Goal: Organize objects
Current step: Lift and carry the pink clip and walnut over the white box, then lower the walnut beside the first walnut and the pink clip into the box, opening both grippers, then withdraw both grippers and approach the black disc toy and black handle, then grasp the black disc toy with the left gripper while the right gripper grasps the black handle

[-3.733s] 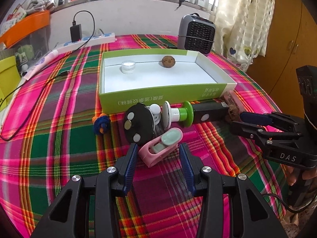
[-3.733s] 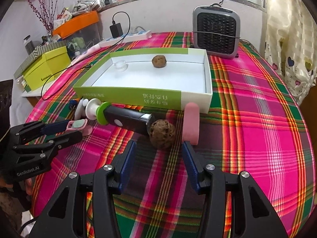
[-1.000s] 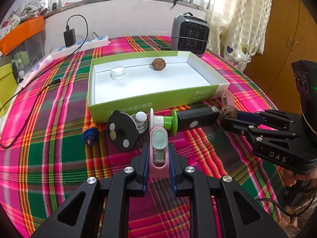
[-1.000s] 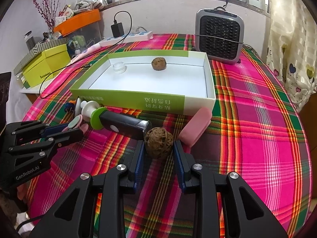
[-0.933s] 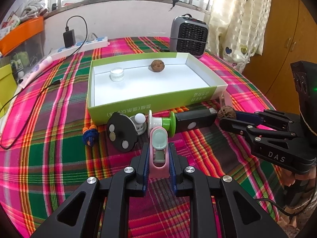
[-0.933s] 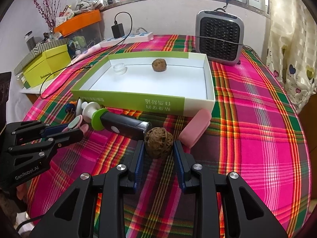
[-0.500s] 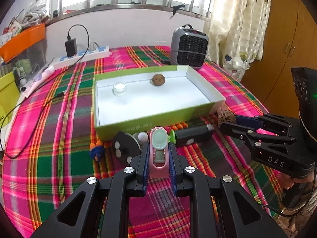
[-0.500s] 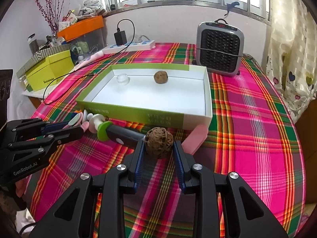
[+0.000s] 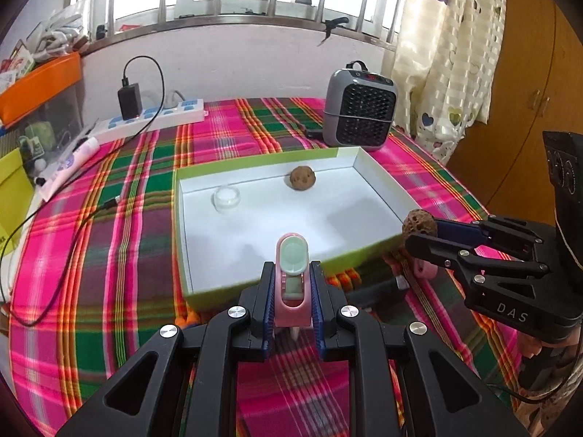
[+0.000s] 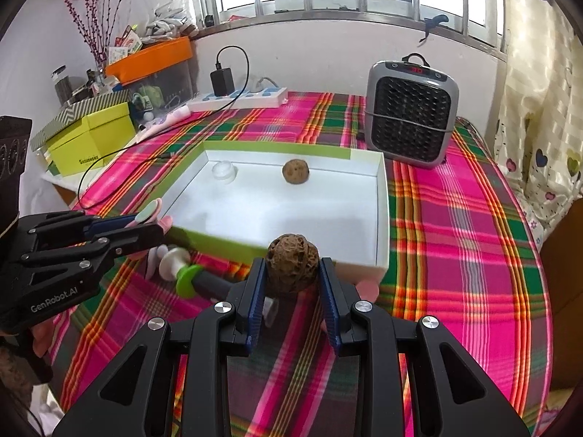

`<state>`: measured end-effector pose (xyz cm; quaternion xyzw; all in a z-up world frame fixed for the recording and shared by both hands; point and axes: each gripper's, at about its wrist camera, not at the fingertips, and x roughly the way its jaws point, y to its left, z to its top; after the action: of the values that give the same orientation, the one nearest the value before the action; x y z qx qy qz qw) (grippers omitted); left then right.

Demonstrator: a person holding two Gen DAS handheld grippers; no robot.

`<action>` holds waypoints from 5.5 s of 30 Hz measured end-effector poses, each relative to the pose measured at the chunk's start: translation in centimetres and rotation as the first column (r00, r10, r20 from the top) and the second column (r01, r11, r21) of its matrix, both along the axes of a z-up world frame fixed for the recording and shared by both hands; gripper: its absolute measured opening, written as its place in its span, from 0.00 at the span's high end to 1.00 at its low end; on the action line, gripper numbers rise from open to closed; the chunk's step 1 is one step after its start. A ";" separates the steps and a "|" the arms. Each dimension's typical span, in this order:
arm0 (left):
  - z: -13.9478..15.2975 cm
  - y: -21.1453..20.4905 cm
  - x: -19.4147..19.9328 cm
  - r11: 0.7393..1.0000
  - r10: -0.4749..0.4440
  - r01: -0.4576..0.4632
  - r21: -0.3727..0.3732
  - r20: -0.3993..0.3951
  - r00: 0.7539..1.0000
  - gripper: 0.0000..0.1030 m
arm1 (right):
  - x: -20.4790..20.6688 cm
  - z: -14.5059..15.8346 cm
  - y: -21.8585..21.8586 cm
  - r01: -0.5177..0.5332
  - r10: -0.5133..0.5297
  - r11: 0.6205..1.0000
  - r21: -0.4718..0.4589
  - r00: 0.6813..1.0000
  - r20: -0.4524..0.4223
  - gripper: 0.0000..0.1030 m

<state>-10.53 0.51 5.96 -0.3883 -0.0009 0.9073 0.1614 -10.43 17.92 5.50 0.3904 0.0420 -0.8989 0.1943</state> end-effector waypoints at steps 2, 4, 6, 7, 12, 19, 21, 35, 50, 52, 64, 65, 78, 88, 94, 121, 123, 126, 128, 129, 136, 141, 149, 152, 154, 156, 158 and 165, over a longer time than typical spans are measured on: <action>0.1 0.1 -0.7 1.000 0.002 -0.002 0.000 0.001 1.000 0.85 | -0.7 0.1 -0.1 -0.003 0.003 1.000 -0.001 1.000 0.001 0.71; 0.2 0.2 -1.5 1.000 0.001 -0.001 -0.005 -0.004 1.000 0.85 | -1.4 0.1 -0.3 -0.005 0.005 1.000 0.003 1.000 0.002 0.71; 0.2 0.3 -2.2 1.000 -0.002 0.002 -0.006 -0.004 1.000 0.85 | -2.1 0.0 -0.4 -0.007 0.007 1.000 0.006 1.000 0.005 0.71; 0.2 0.4 -2.7 1.000 -0.002 0.002 -0.004 -0.002 1.000 0.85 | -2.5 0.0 -0.5 -0.008 0.008 1.000 0.008 1.000 0.007 0.71; 0.0 0.7 -5.0 1.000 -0.002 0.002 -0.003 0.010 1.000 0.85 | -4.6 -0.3 -0.7 -0.010 0.010 1.000 0.016 1.000 0.022 0.71; -0.6 1.4 -8.0 1.000 -0.009 0.009 -0.023 0.030 1.000 0.85 | -7.6 -0.9 -1.1 -0.008 0.006 0.999 0.034 0.999 0.042 0.71; -0.9 1.5 -8.9 1.000 -0.006 0.007 -0.021 0.044 0.999 0.85 | -8.4 -1.2 -1.3 -0.005 0.003 0.999 0.041 0.999 0.049 0.71; -3.1 2.1 -12.9 1.000 0.010 -0.008 -0.026 0.107 0.994 0.85 | -12.2 -2.4 -1.7 -0.005 -0.001 0.998 0.067 0.997 0.082 0.71; -3.8 2.1 -14.3 0.999 0.023 -0.018 -0.040 0.122 0.992 0.85 | -13.7 -3.5 -2.1 -0.010 0.001 0.996 0.089 0.994 0.107 0.71; -4.0 2.0 -14.4 0.999 0.029 -0.023 -0.049 0.128 0.991 0.85 | -13.8 -3.7 -2.2 -0.007 -0.003 0.996 0.092 0.994 0.110 0.71; -4.4 1.8 -14.7 0.998 0.035 -0.027 -0.052 0.146 0.989 0.84 | -14.2 -3.9 -2.5 -0.006 -0.004 0.995 0.099 0.995 0.103 0.71; -4.4 1.8 -14.8 0.998 0.034 -0.027 -0.052 0.146 0.989 0.84 | -14.2 -3.8 -2.5 -0.005 -0.005 0.995 0.098 0.995 0.103 0.71; -4.0 1.5 -14.6 0.998 0.047 -0.041 -0.050 0.138 0.989 0.70 | -14.2 -3.9 -2.3 0.009 -0.018 0.996 0.093 0.995 0.098 0.58; -3.2 1.4 -14.0 0.997 0.059 -0.053 -0.049 0.123 0.991 0.69 | -13.8 -3.4 -2.0 0.025 -0.033 0.995 0.092 0.996 0.085 0.56; -2.7 1.2 -13.2 0.997 0.063 -0.058 -0.047 0.117 0.991 0.69 | -13.1 -2.8 -1.8 0.040 -0.046 0.996 0.085 0.997 0.070 0.56; 0.5 -0.7 -6.4 0.996 0.085 -0.085 -0.007 0.045 0.995 0.68 | -7.0 0.0 -1.2 0.044 -0.045 0.998 0.043 0.999 0.014 0.56; 0.7 -1.0 -5.8 0.996 0.087 -0.087 0.002 0.040 0.995 0.68 | -6.4 0.1 -1.2 0.042 -0.042 0.998 0.041 0.999 0.011 0.56; 0.8 -1.3 -4.8 0.996 0.086 -0.087 0.005 0.034 0.996 0.68 | -5.7 0.2 -1.3 0.039 -0.039 0.999 0.031 0.999 0.009 0.56; 0.8 -1.4 -4.2 0.995 0.095 -0.095 0.000 0.030 0.995 0.68 | -5.2 0.3 -1.2 0.037 -0.037 0.999 0.024 0.999 0.005 0.56; 0.8 -1.5 -3.9 0.995 0.097 -0.097 -0.004 0.023 0.995 0.68 | -4.9 0.3 -1.2 0.035 -0.035 0.999 0.021 0.999 0.005 0.56; 0.6 -2.9 -2.0 0.992 0.127 -0.127 0.010 0.021 0.992 0.68 | -3.5 0.2 -1.1 0.023 -0.023 1.000 0.005 1.000 0.005 0.56; 0.6 -3.8 -0.2 0.990 0.141 -0.142 0.027 0.008 0.990 0.64 | -2.3 -0.4 -1.3 -0.015 0.015 1.000 -0.001 1.000 0.008 0.56; -1.0 -3.7 1.7 0.993 0.101 -0.103 0.052 0.045 0.994 0.62 | -0.9 -1.7 -1.4 -0.078 0.079 0.996 -0.031 0.996 0.042 0.56; -1.8 -3.5 1.7 0.994 0.099 -0.103 0.047 0.069 0.993 0.62 | -0.6 -2.0 -1.9 -0.122 0.124 0.992 -0.042 0.991 0.055 0.56; -2.2 -3.4 1.6 0.993 0.101 -0.105 0.048 0.080 0.992 0.62 | -0.4 -2.2 -2.3 -0.145 0.147 0.989 -0.030 0.987 0.058 0.56; -2.4 -3.3 1.5 0.994 0.098 -0.102 0.046 0.082 0.992 0.62 | -0.3 -2.5 -2.5 -0.158 0.160 0.987 -0.029 0.985 0.066 0.56; -2.7 -3.3 1.4 0.993 0.104 -0.108 0.041 0.092 0.990 0.62 | -0.2 -2.7 -2.7 -0.173 0.175 0.984 -0.031 0.982 0.073 0.56; -3.5 -3.8 1.1 0.991 0.113 -0.120 0.052 0.113 0.987 0.62 | 0.2 -3.2 -3.2 -0.211 0.213 0.977 -0.029 0.973 0.091 0.56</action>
<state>-9.39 -3.28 2.49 -0.4318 -0.0590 0.8921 0.1191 -10.26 14.71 2.32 0.4232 0.0655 -0.8542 0.2949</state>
